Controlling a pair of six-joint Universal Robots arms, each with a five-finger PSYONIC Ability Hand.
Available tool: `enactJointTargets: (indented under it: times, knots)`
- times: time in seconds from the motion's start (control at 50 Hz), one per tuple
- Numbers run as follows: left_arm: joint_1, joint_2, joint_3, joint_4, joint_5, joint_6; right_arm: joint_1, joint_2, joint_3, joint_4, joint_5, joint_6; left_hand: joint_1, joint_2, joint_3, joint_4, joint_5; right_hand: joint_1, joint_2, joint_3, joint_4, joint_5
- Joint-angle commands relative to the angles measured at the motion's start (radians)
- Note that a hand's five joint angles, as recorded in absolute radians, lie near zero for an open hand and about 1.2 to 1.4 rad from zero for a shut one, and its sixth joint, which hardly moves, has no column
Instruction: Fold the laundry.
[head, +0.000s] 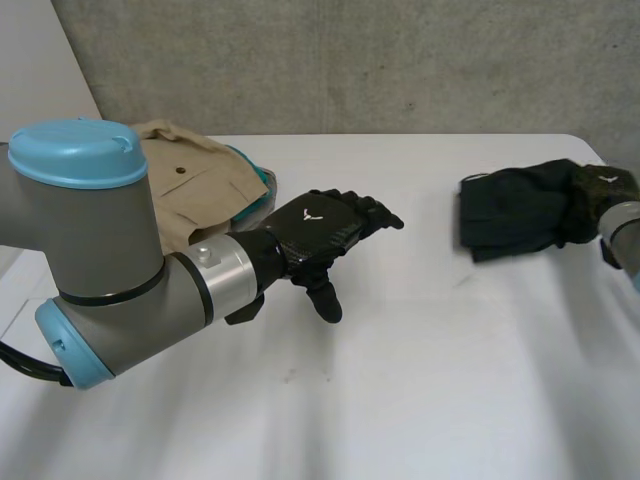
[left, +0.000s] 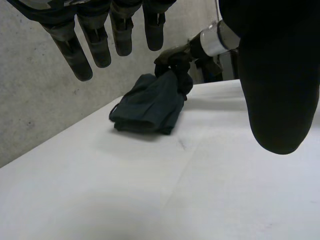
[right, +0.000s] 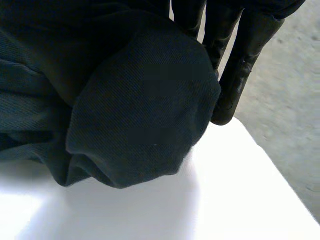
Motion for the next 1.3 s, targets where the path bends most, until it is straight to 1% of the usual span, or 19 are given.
enactJointTargets:
  times: [0.02,0.06,0.2,0.22,0.24,0.26,0.28,0.46,0.68,0.76,0.82,0.84,0.92,0.98,1.08,1.16,1.18,1.24,1.3]
  knots:
    - [0.0,0.0,0.0,0.0,0.0,0.0,-0.085,0.377,-0.661,0.339,0.014,-0.165,0.011,0.0,-0.006,0.0,-0.017,0.47,0.241,0.33,0.204,0.311]
    - [-0.002,-0.002,0.0,0.0,-0.002,0.0,-0.093,0.414,-0.726,0.338,0.025,-0.207,0.011,0.0,-0.006,0.0,-0.017,0.47,0.241,0.33,0.204,0.311]
    - [0.0,-0.011,-0.002,0.0,-0.002,0.0,-0.113,0.419,-0.703,0.236,0.043,-0.286,0.011,0.0,-0.006,0.0,-0.017,0.47,0.241,0.33,0.204,0.311]
    - [0.0,-0.011,-0.002,0.0,-0.002,0.0,-0.113,0.419,-0.703,0.233,0.045,-0.293,0.011,0.0,-0.006,0.0,-0.017,0.395,0.166,0.256,0.13,0.236]
    - [0.0,-0.011,0.0,0.0,-0.002,0.0,-0.114,0.421,-0.703,0.226,0.051,-0.306,0.011,0.0,-0.006,0.0,-0.017,-0.306,-0.535,-0.446,-0.571,-0.465]
    - [-0.002,-0.011,0.0,0.0,-0.002,0.0,-0.114,0.421,-0.705,0.218,0.059,-0.319,0.011,0.0,-0.006,0.0,-0.017,-0.647,-0.876,-0.787,-0.913,-0.806]
    - [0.0,-0.01,0.0,0.0,-0.002,0.0,-0.114,0.421,-0.705,0.209,0.068,-0.332,0.011,0.0,-0.006,0.0,-0.017,-0.752,-0.981,-0.892,-1.017,-0.911]
    - [-0.003,-0.01,0.001,0.0,-0.002,-0.002,-0.162,0.422,-0.708,0.052,0.16,-0.441,0.011,0.0,-0.006,0.0,-0.017,-0.752,-0.981,-0.892,-1.017,-0.911]
    - [-0.002,-0.01,0.004,0.0,-0.002,-0.003,-0.156,0.404,-0.599,0.066,0.142,-0.449,0.011,0.0,-0.006,0.0,-0.017,-0.752,-0.981,-0.892,-1.017,-0.911]
    - [0.0,-0.01,0.003,0.0,-0.003,-0.003,-0.144,0.265,-0.399,0.072,0.129,-0.452,0.011,0.0,-0.006,0.0,-0.017,-0.752,-0.981,-0.892,-1.017,-0.911]
    - [0.001,0.001,0.003,0.0,-0.009,-0.008,-0.148,0.055,-0.092,-0.001,0.108,-0.432,0.014,0.003,-0.003,0.003,-0.014,-0.752,-0.981,-0.892,-1.017,-0.911]
    - [0.003,0.004,0.003,0.0,-0.012,-0.008,-0.147,-0.051,0.047,-0.059,0.083,-0.432,0.014,0.003,-0.003,0.003,-0.014,-0.752,-0.981,-0.892,-1.017,-0.911]
    - [0.012,0.035,0.004,0.001,-0.037,-0.02,-0.177,-0.275,0.327,-0.193,0.04,-0.449,0.014,0.003,-0.003,0.003,-0.014,-0.752,-0.981,-0.892,-1.017,-0.911]
    - [0.05,0.064,0.003,0.005,-0.046,-0.032,-0.234,-0.355,0.424,-0.225,0.045,-0.46,0.011,0.0,-0.006,0.0,-0.017,-0.752,-0.981,-0.892,-1.017,-0.911]
    - [0.13,0.072,0.026,0.037,-0.049,-0.035,-0.294,-0.429,0.455,-0.238,0.066,-0.441,-0.003,-0.014,-0.021,-0.014,-0.032,-0.752,-0.981,-0.892,-1.017,-0.911]
    - [0.226,0.064,0.078,0.077,-0.072,-0.032,-0.283,-0.535,0.479,-0.242,0.053,-0.396,0.002,-0.009,-0.015,-0.008,-0.026,-0.752,-0.981,-0.892,-1.017,-0.911]
    - [0.271,0.049,0.101,0.098,-0.103,-0.031,-0.274,-0.561,0.49,-0.244,0.043,-0.368,0.0,-0.011,-0.018,-0.011,-0.029,-0.752,-0.981,-0.892,-1.017,-0.911]
    - [0.337,-0.006,0.144,0.141,-0.175,-0.014,-0.217,-0.644,0.551,-0.268,-0.042,-0.23,0.002,-0.009,-0.015,-0.008,-0.026,-0.752,-0.981,-0.892,-1.017,-0.911]
    - [0.384,-0.08,0.17,0.178,-0.206,0.012,-0.173,-0.733,0.645,-0.302,-0.139,-0.136,0.002,-0.009,-0.015,-0.008,-0.026,-0.752,-0.981,-0.892,-1.017,-0.911]
